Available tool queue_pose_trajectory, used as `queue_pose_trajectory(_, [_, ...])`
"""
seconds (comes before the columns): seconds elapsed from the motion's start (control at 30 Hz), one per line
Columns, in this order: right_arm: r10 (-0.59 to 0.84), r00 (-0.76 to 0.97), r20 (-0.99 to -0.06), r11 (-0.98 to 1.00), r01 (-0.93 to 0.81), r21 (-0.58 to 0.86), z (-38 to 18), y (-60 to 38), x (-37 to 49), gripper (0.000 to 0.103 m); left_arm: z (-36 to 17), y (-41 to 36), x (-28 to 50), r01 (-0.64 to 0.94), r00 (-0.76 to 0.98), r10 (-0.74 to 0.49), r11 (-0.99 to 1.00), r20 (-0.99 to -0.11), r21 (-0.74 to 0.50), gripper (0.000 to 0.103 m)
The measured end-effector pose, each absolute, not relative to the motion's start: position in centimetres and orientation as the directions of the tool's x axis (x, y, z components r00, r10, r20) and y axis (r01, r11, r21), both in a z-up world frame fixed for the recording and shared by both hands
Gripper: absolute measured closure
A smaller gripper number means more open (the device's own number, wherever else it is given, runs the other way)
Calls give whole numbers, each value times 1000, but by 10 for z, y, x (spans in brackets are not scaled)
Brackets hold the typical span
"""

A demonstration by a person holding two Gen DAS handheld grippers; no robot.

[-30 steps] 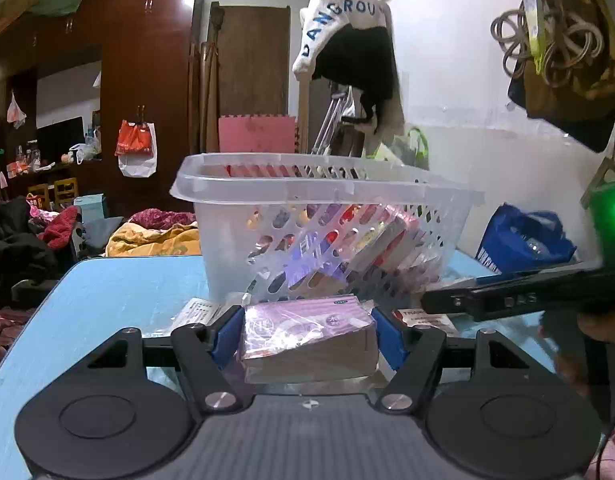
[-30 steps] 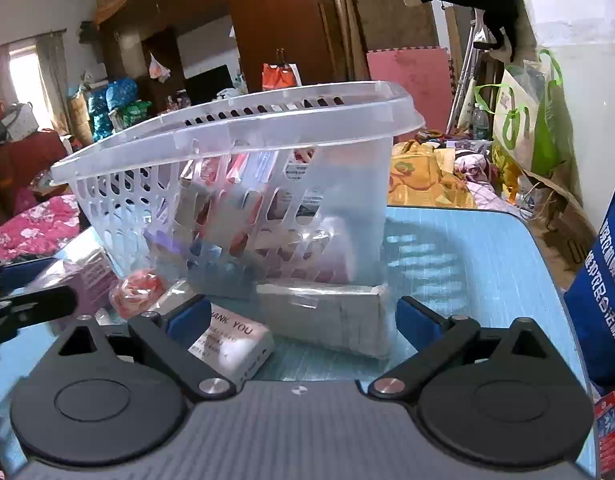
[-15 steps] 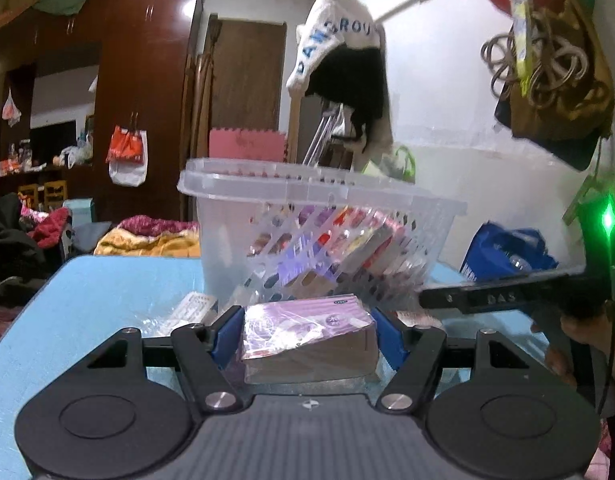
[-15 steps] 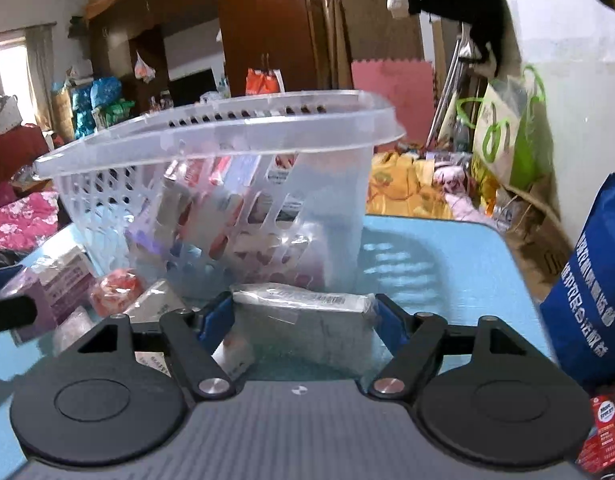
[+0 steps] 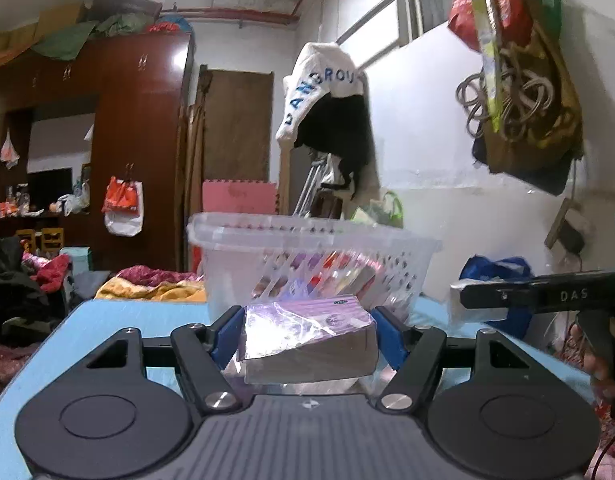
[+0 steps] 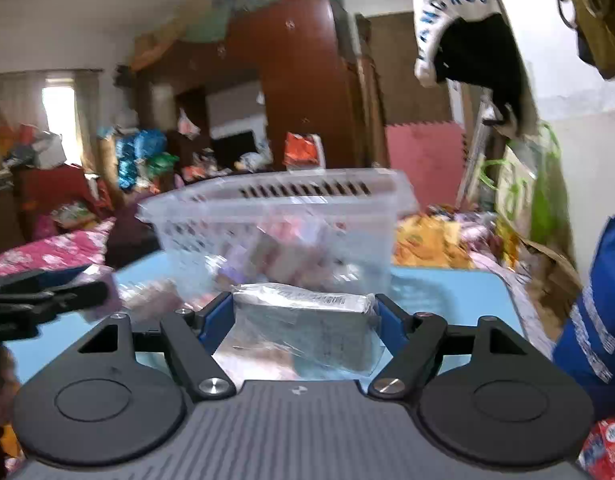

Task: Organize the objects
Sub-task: 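Carry both boxes over the white basket and open both grippers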

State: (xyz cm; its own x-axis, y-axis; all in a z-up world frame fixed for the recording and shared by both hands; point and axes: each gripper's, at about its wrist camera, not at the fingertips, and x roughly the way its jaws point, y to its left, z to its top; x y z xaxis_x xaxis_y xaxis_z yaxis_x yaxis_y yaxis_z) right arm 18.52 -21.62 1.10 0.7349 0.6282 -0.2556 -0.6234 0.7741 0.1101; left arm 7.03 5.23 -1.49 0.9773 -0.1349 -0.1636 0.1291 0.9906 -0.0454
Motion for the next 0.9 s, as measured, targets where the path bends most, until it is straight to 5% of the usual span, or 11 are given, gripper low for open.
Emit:
queue_pose_trajectory(0.27, [609, 789, -88, 784, -615, -84, 88, -177, 198, 26, 69, 51, 129, 143, 981, -145, 989, -130, -26, 31])
queue_pose_trajectory(0.57, [627, 750, -209, 769, -639, 15, 103, -141, 293, 20, 88, 64, 229, 17, 959, -45, 995, -278, -102, 30])
queue_pose_trajectory(0.63, [573, 785, -235, 805, -593, -16, 99, -135, 297, 2, 81, 69, 241, 0, 945, -38, 993, -324, -119, 20])
queue_pose_trajectory(0.73, [538, 817, -209, 820, -564, -95, 95, -132, 286, 0, 70, 77, 241, -48, 934, 21, 997, -357, -68, 0])
queue_pose_trajectory(0.9, [603, 772, -200, 781, -623, -52, 88, -156, 250, 0, 71, 91, 213, -67, 931, 45, 997, -362, -49, 0])
